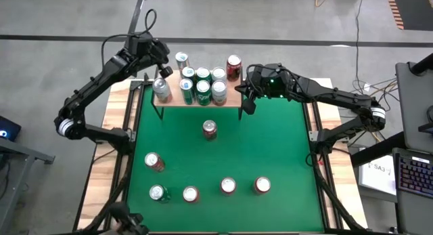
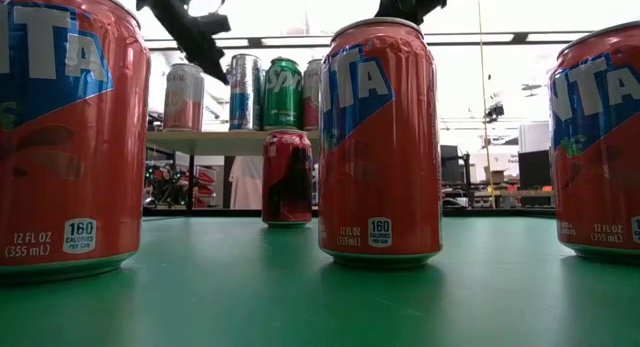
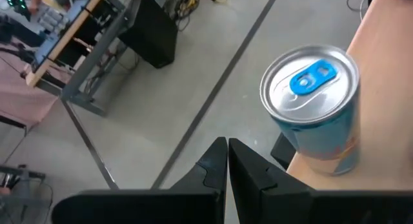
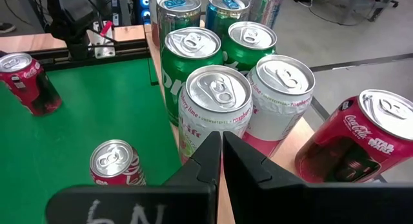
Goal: Place canned beverage on shelf
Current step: Put the orange can on the shelf
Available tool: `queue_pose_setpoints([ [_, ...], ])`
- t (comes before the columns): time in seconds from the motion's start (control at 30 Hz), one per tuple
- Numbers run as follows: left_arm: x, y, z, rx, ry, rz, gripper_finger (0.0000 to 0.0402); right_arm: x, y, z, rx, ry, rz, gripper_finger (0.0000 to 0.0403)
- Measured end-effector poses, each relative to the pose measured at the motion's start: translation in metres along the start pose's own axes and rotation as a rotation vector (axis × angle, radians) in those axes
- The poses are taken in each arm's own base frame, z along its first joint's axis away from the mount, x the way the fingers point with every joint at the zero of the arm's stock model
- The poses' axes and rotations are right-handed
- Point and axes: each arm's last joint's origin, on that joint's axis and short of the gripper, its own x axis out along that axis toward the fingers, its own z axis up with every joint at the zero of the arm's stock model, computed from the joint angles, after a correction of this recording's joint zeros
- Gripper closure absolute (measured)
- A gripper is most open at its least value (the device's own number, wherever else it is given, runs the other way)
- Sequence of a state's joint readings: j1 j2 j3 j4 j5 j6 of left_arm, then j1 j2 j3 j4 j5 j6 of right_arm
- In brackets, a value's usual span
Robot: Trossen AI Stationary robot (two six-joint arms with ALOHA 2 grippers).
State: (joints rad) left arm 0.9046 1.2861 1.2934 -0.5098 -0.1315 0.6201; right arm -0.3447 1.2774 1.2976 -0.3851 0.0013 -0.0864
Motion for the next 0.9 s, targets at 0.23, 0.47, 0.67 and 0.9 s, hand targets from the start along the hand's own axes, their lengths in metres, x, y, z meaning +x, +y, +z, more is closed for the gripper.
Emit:
queue_pose_setpoints([
  [0.23, 0.015, -0.003, -0.002, 0.028, 0.029, -0.022, 0.0402, 0.0, 0.0, 0.0, -0.002, -0.002, -0.001, 0.0394],
  [0.47, 0.017, -0.004, -0.002, 0.058, 0.024, -0.038, 0.0402, 0.0, 0.0, 0.0, -0.002, -0.002, -0.001, 0.0394],
  [0.67, -0.001, 0.006, 0.012, 0.007, -0.013, -0.138, 0.0402, 0.0, 0.0, 0.0, -0.001, -0.001, -0.001, 0.0394],
  [0.9, -0.004, 0.016, 0.026, -0.116, 0.016, -0.218, 0.0402, 0.0, 0.0, 0.0, 0.0, -0.001, -0.001, 0.0394],
])
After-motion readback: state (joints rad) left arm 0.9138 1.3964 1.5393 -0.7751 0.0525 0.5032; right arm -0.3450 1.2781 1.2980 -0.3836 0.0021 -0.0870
